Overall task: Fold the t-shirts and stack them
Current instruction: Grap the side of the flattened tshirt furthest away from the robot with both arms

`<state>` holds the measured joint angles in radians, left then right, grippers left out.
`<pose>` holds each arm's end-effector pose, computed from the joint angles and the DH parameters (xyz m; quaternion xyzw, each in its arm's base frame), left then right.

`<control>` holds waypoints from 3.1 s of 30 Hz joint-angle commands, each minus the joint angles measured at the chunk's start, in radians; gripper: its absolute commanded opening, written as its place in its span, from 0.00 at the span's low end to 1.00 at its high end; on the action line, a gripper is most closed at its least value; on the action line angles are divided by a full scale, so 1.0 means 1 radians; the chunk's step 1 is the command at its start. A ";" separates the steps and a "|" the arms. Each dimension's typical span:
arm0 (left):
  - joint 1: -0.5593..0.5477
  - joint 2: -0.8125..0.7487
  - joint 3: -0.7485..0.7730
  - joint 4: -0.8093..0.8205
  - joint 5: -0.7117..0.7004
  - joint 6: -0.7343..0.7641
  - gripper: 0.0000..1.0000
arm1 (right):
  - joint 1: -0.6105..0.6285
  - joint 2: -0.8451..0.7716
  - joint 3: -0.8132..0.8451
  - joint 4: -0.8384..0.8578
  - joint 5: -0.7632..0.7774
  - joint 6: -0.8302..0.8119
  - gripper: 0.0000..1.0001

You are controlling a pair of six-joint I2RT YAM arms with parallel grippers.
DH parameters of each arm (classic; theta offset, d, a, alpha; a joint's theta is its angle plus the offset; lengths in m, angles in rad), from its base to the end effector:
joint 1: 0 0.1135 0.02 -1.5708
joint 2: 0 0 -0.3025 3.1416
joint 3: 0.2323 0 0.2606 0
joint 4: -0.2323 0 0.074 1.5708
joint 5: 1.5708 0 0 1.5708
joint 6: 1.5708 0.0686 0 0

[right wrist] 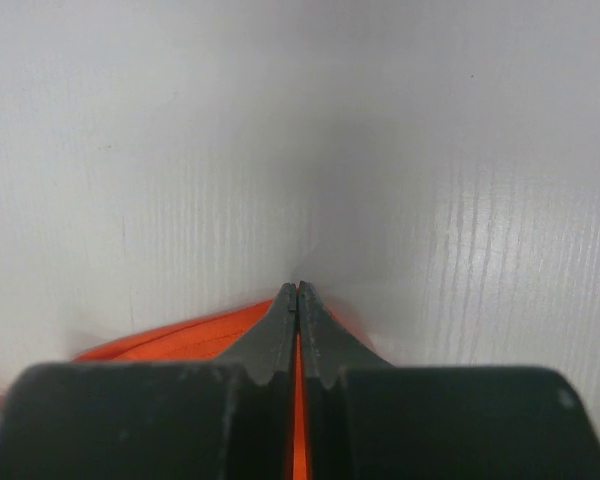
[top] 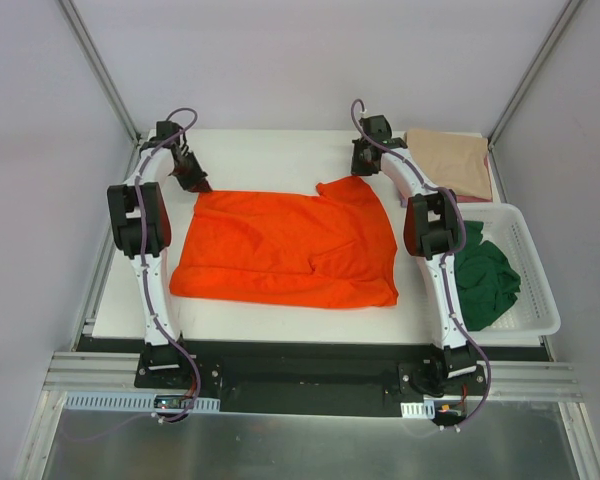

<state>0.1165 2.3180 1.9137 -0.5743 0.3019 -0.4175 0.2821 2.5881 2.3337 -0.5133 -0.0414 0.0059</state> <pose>0.5588 0.0449 0.1751 -0.2072 0.9237 -0.1855 0.2636 0.6143 0.1810 0.1678 -0.1347 0.9104 0.0749 0.3840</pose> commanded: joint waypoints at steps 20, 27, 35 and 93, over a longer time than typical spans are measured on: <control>-0.014 0.021 0.127 -0.053 -0.155 0.105 0.45 | 0.002 -0.052 -0.005 -0.022 -0.043 -0.061 0.01; -0.014 -0.017 0.090 -0.075 -0.270 0.169 0.48 | -0.003 -0.051 -0.007 -0.031 -0.055 -0.064 0.01; -0.014 0.052 0.114 -0.090 -0.264 0.200 0.43 | -0.004 -0.051 -0.007 -0.030 -0.061 -0.066 0.01; -0.018 -0.678 -0.691 0.287 -0.090 0.134 0.00 | 0.123 -1.003 -1.122 0.334 -0.135 -0.142 0.00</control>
<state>0.0978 1.7554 1.3182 -0.3779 0.2520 -0.2573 0.3874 1.7203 1.2957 -0.1711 -0.2108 -0.1242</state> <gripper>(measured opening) 0.010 0.006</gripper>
